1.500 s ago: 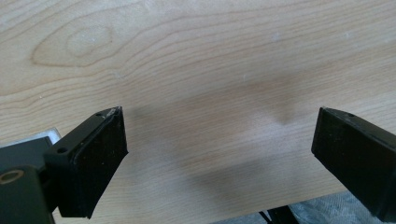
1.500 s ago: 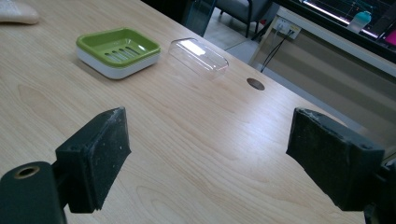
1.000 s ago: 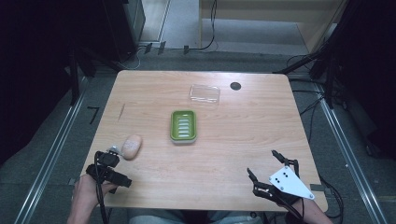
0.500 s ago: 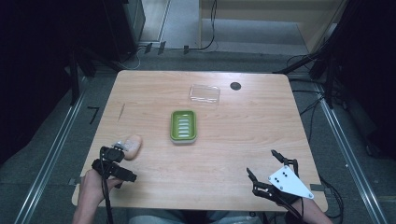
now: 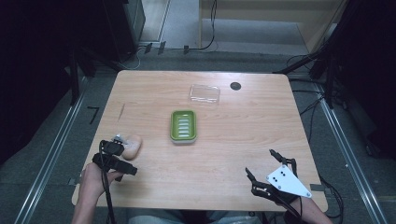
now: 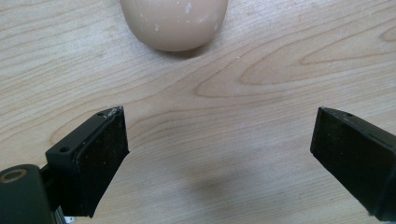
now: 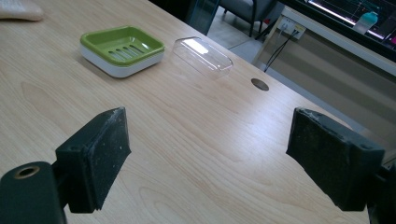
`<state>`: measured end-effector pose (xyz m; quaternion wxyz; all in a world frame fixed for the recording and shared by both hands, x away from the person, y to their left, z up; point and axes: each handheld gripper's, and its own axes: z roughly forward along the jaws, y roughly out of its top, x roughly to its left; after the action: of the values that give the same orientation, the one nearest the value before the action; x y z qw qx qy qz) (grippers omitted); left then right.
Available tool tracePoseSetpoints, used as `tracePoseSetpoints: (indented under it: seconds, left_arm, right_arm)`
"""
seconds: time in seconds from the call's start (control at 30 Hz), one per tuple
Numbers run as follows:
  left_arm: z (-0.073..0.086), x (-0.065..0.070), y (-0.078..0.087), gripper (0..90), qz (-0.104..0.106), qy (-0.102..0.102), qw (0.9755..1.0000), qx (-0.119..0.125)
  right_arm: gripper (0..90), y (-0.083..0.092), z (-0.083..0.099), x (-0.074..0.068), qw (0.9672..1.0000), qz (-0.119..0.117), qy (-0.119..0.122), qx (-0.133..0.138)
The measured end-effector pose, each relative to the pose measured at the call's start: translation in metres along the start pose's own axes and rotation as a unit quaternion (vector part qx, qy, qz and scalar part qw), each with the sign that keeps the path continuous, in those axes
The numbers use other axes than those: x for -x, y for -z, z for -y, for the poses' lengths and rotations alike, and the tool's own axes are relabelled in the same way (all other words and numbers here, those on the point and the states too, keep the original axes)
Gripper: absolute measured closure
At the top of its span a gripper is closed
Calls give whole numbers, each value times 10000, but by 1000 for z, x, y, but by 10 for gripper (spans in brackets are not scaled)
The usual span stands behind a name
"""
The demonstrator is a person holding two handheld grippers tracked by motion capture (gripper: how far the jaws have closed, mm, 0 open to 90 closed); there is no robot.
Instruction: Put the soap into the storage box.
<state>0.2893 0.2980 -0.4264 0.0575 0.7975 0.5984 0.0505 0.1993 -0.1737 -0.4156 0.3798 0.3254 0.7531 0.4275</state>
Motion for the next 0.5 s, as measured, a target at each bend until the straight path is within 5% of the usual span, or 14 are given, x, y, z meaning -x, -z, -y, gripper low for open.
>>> tracePoseSetpoints:
  seconds: [0.5]
  left_arm:
    - [-11,-9,1,48,90,69,9999,-60]
  right_arm:
    - [131,0,0,0,10000,8,0,-2]
